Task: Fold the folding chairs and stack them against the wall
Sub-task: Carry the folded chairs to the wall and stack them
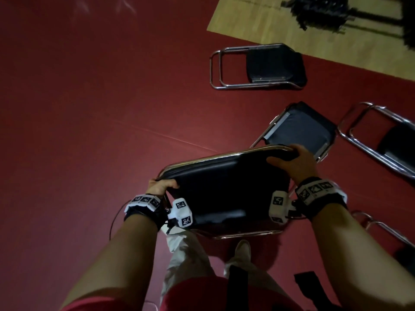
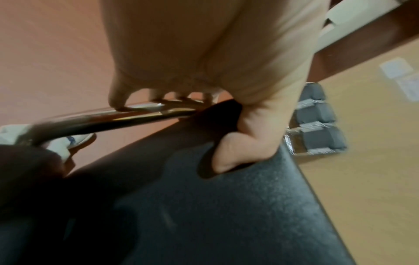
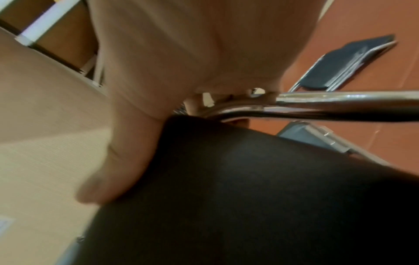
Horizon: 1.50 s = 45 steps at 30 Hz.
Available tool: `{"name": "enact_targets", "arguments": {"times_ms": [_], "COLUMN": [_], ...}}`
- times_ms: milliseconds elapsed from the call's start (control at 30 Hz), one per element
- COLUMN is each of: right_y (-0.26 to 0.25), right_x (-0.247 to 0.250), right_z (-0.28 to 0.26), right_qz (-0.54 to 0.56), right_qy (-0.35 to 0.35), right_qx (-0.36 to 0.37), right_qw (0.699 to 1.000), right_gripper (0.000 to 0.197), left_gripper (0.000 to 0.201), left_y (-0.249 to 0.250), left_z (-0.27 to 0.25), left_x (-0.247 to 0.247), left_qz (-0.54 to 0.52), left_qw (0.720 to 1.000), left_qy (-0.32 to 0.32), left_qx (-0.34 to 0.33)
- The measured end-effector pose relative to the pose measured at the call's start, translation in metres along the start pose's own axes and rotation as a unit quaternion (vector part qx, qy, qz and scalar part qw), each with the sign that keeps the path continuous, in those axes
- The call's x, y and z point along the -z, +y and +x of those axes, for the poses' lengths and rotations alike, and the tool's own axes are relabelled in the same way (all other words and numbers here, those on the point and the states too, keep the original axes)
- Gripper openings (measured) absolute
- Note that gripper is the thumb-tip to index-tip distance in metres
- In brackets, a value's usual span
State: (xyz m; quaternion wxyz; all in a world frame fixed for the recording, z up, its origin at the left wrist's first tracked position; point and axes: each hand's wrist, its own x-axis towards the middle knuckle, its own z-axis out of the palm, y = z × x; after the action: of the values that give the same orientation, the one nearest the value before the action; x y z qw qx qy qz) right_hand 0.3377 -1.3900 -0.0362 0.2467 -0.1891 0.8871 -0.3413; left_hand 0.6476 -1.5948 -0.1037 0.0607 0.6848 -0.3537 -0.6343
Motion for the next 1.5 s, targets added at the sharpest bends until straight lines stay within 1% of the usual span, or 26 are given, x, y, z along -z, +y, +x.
{"name": "enact_targets", "arguments": {"times_ms": [67,133,200,233,300,367,400,500,533,667,767,900,1000,1133,1200,1267,1333,1500], "right_y": [-0.029,-0.063,-0.098,-0.117,-0.156,-0.2,-0.22,-0.278,-0.295,-0.37,-0.431,-0.509,-0.569,-0.643,-0.673,-0.7,-0.724,-0.782], "right_x": [-0.024,-0.042,-0.063,-0.072,-0.089,-0.106,-0.115,-0.141,-0.15,-0.186,-0.222,-0.271,-0.307,-0.345,-0.365,-0.387,-0.407,-0.465], "right_z": [0.001,0.001,0.001,0.002,0.007,0.014,0.018,0.036,0.043,0.079,0.119,0.185,0.239,0.304,0.331,0.359,0.382,0.44], "right_qz": [-0.011,0.003,0.025,0.041,0.09,0.116,0.116,0.145,0.153,0.185,0.191,0.216,0.215,0.208,0.199,0.2,0.203,0.201], "right_qy": [0.017,0.028,0.024,0.021,0.017,0.011,0.011,0.008,-0.002,-0.038,-0.064,-0.104,-0.141,-0.162,-0.174,-0.179,-0.182,-0.17], "right_qx": [0.016,0.014,0.013,0.017,0.025,0.047,0.061,0.106,0.116,0.163,0.194,0.213,0.22,0.227,0.23,0.229,0.222,0.211], "right_qw": [1.0,1.0,0.999,0.999,0.996,0.992,0.991,0.984,0.981,0.968,0.96,0.947,0.941,0.938,0.937,0.936,0.936,0.941], "right_gripper": [0.071,0.053,0.045,0.043,0.051,0.058,0.061,0.066,0.065,0.056,0.054,0.052,0.05,0.06,0.061,0.063,0.066,0.056], "left_gripper": [0.047,0.048,0.043,0.051,0.077,0.091,0.09,0.064,0.062,0.064,0.07,0.057,0.057,0.056,0.057,0.057,0.057,0.057], "left_y": [0.018,0.045,0.075,0.092,0.127,0.16,0.177,0.222,0.234,0.276,0.314,0.381,0.431,0.496,0.521,0.55,0.577,0.651], "left_z": [0.012,0.019,0.018,0.019,0.017,0.023,0.017,0.011,0.011,0.018,0.038,0.071,0.103,0.137,0.158,0.184,0.21,0.298], "left_x": [0.028,0.056,0.088,0.106,0.138,0.171,0.187,0.232,0.246,0.293,0.32,0.342,0.359,0.375,0.383,0.392,0.403,0.44], "left_qz": [-0.001,-0.021,-0.04,-0.06,-0.096,-0.114,-0.126,-0.144,-0.138,-0.14,-0.176,-0.215,-0.229,-0.244,-0.251,-0.248,-0.247,-0.232], "left_qw": [1.0,0.999,0.998,0.997,0.992,0.985,0.982,0.968,0.964,0.941,0.921,0.901,0.89,0.879,0.875,0.877,0.883,0.895], "left_qy": [-0.011,-0.017,-0.005,-0.004,-0.011,0.022,0.026,0.075,0.089,0.156,0.189,0.234,0.262,0.282,0.288,0.298,0.293,0.277], "left_qx": [-0.02,-0.026,-0.04,-0.051,-0.085,-0.125,-0.139,-0.19,-0.209,-0.266,-0.293,-0.296,-0.293,-0.297,-0.298,-0.285,-0.272,-0.261]}}
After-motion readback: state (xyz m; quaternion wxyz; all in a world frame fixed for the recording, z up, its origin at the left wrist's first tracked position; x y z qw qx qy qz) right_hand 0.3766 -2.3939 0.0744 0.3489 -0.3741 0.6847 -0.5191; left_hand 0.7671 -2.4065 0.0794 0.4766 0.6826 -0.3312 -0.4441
